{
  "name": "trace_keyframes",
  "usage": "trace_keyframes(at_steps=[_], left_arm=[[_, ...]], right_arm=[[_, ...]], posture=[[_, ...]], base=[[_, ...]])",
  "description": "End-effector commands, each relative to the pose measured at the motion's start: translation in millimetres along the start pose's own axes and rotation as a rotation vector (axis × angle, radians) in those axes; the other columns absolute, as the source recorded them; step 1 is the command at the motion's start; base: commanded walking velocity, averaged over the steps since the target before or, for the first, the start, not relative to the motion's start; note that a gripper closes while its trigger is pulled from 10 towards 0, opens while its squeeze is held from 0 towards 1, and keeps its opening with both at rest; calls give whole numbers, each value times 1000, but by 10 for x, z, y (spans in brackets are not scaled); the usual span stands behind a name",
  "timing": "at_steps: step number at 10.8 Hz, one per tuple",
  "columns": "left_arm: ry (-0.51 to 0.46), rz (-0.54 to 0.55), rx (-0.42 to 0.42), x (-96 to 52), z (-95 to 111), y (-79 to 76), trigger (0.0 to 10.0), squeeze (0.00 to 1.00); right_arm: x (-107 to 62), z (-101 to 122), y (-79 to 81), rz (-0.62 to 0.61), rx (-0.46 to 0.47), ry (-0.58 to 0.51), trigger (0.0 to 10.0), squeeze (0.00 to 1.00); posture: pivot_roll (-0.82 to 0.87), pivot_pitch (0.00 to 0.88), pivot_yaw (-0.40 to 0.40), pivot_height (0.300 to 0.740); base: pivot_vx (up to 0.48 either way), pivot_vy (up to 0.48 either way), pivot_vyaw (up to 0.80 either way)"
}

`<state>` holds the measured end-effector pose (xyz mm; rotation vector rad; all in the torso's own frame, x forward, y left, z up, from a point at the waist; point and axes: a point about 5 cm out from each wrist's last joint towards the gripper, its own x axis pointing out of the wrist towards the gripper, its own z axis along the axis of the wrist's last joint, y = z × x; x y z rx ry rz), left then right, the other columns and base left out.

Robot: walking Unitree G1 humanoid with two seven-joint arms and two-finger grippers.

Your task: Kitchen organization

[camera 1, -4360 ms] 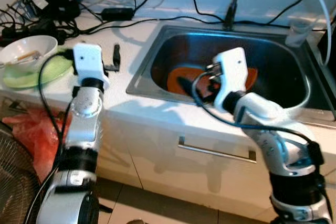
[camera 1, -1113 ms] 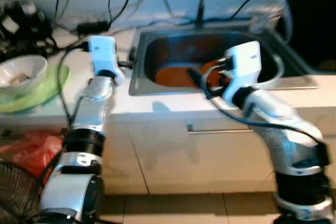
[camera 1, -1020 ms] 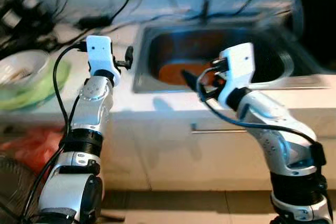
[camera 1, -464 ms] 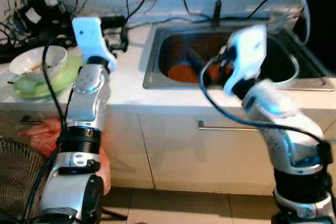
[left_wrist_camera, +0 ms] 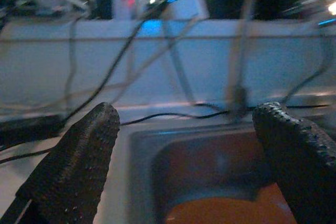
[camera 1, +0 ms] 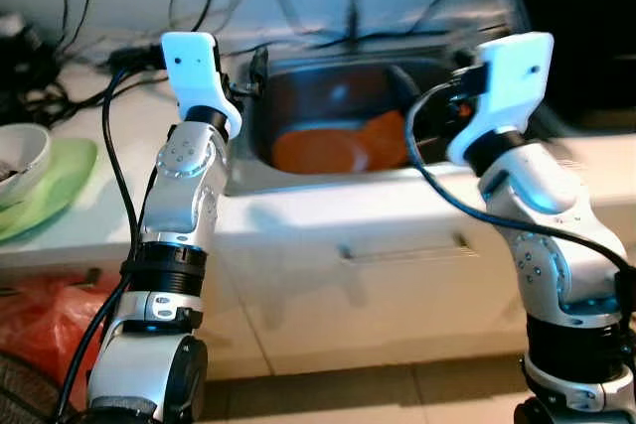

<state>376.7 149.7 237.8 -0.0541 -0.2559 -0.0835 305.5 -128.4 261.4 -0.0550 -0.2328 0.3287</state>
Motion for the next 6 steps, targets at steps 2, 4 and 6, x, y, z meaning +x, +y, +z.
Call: trace_keyframes(at_steps=[2,4,6], left_arm=[[14,41,-8,-3,7,106,10000,0],[10,56,-2,-12,7,124,10000,0],[5,87,5,-27,3,148,10000,0]], right_arm=[[10,-27,45,10,6,-4,10000,0],[17,-35,30,-13,69,-4,10000,0],[47,-49,9,-79,55,-11,10000,0]], posture=[[-40,0,79,740],[-39,0,80,740],[-38,0,82,740]], base=[[349,0,0],[0,0,0],[0,0,0]])
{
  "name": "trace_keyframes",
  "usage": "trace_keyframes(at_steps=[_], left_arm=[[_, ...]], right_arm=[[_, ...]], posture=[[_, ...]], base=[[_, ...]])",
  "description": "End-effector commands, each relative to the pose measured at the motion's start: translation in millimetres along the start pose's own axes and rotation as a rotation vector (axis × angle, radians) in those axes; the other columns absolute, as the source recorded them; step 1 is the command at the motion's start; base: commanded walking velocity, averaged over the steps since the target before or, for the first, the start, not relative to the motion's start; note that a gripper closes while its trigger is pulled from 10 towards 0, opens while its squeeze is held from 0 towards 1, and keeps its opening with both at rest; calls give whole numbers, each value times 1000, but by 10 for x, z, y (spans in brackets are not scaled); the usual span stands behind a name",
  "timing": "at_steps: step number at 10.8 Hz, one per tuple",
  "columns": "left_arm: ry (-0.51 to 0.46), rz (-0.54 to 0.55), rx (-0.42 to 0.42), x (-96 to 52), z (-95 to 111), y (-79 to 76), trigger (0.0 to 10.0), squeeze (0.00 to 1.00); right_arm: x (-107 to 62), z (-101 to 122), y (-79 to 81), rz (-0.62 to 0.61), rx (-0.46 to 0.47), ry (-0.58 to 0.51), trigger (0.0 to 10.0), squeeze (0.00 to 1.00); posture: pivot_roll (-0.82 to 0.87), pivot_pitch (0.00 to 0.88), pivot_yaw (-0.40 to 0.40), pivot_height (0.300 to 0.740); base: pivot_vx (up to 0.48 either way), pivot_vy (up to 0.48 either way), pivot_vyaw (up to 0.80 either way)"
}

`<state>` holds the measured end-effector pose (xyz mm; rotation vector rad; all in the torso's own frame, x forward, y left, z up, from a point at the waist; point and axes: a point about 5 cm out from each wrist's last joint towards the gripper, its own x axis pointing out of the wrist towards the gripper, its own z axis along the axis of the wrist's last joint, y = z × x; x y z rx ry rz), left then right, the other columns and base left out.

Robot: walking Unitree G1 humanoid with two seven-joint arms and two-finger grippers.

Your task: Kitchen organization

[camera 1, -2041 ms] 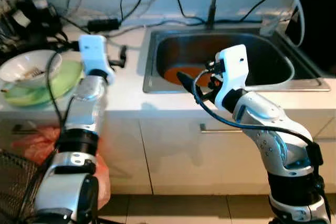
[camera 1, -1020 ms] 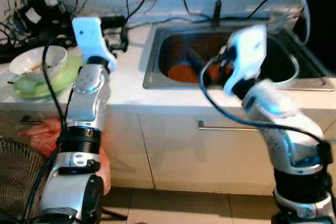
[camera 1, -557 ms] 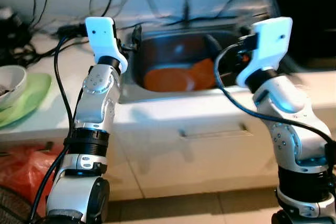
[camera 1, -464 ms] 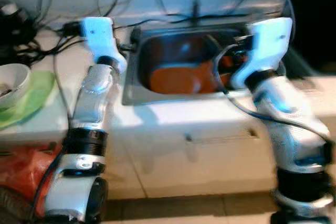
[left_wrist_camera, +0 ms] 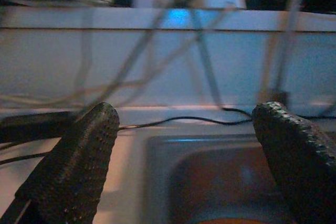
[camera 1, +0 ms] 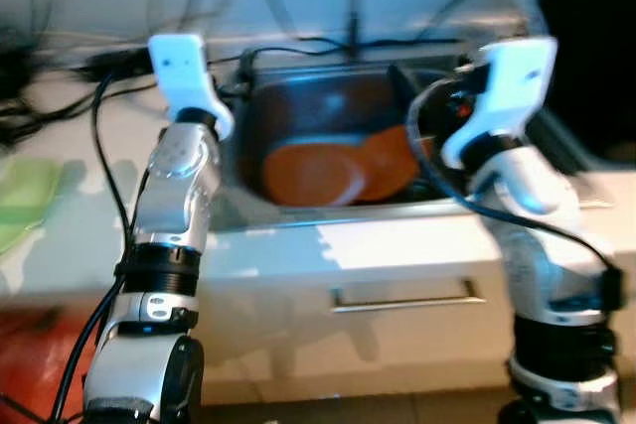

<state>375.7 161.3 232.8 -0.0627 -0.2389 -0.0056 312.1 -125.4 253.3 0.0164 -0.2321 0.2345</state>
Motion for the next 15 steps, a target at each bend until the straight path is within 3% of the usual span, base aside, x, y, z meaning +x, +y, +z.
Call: trace_keyframes(at_steps=[1,2,6,10,11,15], left_arm=[[-16,21,10,-17,21,25,10000,0],[-37,43,27,-62,-14,41,10000,0],[-9,67,98,-161,-223,87,10000,0],[-8,93,109,-145,-253,116,10000,0],[0,111,110,-150,-273,162,10000,0],[23,114,114,-164,-322,177,10000,0]], right_arm=[[12,19,-15,-31,-20,-28,10000,0],[18,-1,-15,-76,-95,-87,10000,0],[51,-119,57,-119,-71,-112,10000,0],[140,-239,610,47,24,-108,10000,0],[140,-258,681,73,34,-107,10000,0],[154,-288,664,67,37,-95,10000,0]], posture=[[-37,0,82,740],[-29,0,81,740],[-18,0,74,740],[-7,0,64,740],[-4,0,62,740],[1,0,58,740]], base=[[0,0,0],[0,0,0],[0,0,0],[0,0,117],[0,0,800],[0,0,800]])
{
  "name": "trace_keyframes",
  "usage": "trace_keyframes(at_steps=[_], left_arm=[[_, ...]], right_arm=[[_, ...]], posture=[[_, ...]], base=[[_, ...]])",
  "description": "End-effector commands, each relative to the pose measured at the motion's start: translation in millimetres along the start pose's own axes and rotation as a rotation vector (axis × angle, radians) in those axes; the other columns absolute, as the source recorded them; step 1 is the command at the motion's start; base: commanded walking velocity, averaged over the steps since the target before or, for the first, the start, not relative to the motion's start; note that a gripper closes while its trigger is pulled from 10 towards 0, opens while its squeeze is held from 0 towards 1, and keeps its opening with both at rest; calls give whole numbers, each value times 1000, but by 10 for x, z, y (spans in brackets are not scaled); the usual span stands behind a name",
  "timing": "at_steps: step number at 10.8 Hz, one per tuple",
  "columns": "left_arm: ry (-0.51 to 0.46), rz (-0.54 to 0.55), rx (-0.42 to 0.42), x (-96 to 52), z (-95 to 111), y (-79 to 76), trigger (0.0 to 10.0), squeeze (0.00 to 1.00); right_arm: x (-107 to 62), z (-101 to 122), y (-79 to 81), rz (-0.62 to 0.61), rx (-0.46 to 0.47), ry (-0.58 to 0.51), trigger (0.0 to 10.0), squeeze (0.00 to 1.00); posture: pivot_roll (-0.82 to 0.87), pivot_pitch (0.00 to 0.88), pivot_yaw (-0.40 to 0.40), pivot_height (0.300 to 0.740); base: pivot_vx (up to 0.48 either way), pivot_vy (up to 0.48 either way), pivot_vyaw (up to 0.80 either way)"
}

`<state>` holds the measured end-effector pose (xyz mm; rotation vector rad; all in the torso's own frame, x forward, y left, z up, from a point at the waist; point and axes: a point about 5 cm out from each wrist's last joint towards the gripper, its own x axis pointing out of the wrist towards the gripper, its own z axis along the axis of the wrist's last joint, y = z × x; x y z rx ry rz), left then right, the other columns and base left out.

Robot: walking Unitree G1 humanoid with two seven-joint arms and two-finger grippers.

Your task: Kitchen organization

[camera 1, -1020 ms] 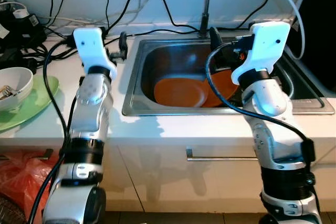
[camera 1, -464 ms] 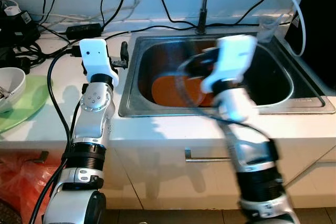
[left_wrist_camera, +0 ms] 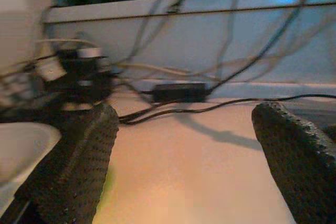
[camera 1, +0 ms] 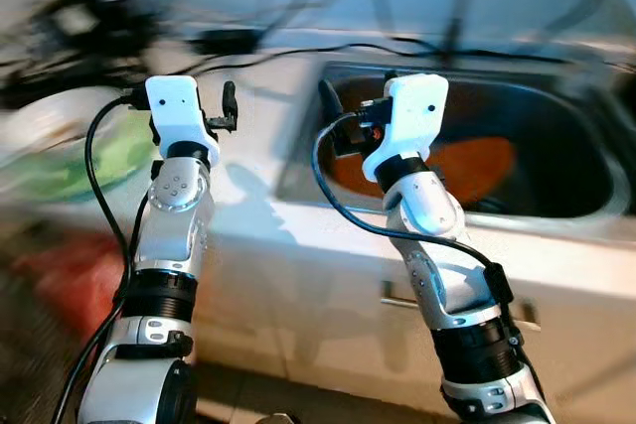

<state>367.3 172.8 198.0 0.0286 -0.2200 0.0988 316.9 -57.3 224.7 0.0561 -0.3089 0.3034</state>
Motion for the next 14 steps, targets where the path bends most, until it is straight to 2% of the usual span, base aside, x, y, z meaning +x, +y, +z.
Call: trace_keyframes(at_steps=[1,4,8,12,14], left_arm=[[16,16,12,5,-30,33,10000,0],[66,-5,21,34,-87,14,10000,0],[128,-5,31,132,-111,91,10000,0],[178,-25,14,165,-169,75,10000,0],[212,-31,5,174,-225,79,10000,0]], right_arm=[[21,17,-8,-6,-10,-9,10000,0],[25,9,-54,-19,-17,-2,10000,0],[68,79,-120,-8,5,8,10000,0],[24,-33,-127,92,-14,155,10000,0],[-40,-89,-63,205,-38,232,10000,0]], posture=[[0,0,59,740],[-2,0,57,740],[-2,0,56,740],[-12,0,54,740],[-18,0,54,740]], base=[[0,0,800],[0,0,800],[0,0,0],[0,0,0],[0,0,0]])
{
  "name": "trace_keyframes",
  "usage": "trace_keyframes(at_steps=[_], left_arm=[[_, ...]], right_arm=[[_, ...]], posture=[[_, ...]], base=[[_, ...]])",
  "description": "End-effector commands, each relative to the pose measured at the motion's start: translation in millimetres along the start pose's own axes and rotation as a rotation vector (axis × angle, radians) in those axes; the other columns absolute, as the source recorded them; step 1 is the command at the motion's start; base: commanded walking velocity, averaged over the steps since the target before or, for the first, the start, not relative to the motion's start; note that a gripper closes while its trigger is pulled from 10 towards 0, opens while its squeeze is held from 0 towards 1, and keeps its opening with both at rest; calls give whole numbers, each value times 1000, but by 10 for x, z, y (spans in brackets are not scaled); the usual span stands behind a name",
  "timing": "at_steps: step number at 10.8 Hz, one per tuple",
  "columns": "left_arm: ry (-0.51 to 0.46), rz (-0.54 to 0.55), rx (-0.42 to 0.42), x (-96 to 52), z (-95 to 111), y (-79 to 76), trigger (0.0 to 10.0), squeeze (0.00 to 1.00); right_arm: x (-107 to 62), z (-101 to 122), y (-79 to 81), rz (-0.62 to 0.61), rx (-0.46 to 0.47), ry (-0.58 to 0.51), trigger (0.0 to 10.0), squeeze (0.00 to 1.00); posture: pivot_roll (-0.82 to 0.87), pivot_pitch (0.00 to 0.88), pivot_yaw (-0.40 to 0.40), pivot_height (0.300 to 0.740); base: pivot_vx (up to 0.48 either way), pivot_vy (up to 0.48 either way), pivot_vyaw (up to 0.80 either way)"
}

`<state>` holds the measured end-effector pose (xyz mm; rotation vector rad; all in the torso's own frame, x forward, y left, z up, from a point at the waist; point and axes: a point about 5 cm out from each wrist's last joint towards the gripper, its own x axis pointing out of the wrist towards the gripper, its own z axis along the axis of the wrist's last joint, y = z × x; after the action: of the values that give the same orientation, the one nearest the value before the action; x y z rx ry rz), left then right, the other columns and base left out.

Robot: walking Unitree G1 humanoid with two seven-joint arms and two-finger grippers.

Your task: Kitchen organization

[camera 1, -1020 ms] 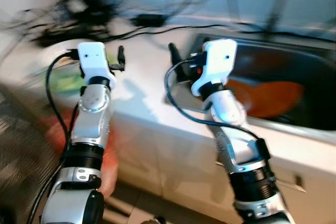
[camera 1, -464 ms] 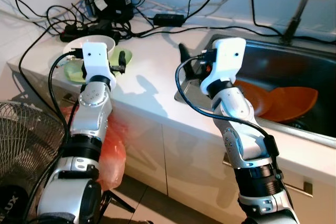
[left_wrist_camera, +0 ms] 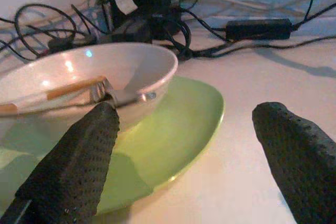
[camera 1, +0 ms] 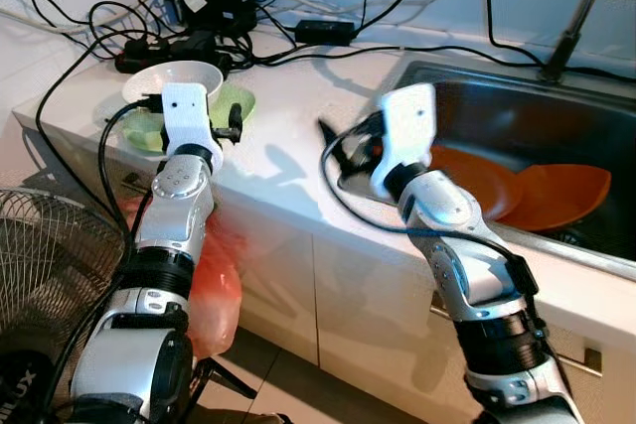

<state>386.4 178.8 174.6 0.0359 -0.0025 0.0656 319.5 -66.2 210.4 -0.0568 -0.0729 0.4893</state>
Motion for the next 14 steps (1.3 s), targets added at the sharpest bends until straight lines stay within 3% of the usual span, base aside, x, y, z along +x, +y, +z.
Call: trace_keyframes(at_steps=[1,3,5,6,14], left_arm=[[16,-1,-10,35,30,41,10000,0],[23,-5,-9,46,29,39,10000,0],[-42,-10,6,57,168,31,10000,0],[-3,-16,-31,63,135,17,10000,0],[79,-33,-56,165,184,-95,10000,0]], right_arm=[[-24,42,73,64,0,6,10000,0],[-45,60,105,96,-13,10,10000,0],[-82,88,90,106,-13,18,10000,0],[-83,85,96,112,-11,28,10000,0],[-184,104,150,177,-2,54,10000,0]], posture=[[-22,0,53,740],[-25,0,55,740],[-24,0,58,740],[-24,0,60,740],[-35,0,73,740]], base=[[0,0,0],[0,0,0],[0,0,0],[0,0,0],[0,0,0]])
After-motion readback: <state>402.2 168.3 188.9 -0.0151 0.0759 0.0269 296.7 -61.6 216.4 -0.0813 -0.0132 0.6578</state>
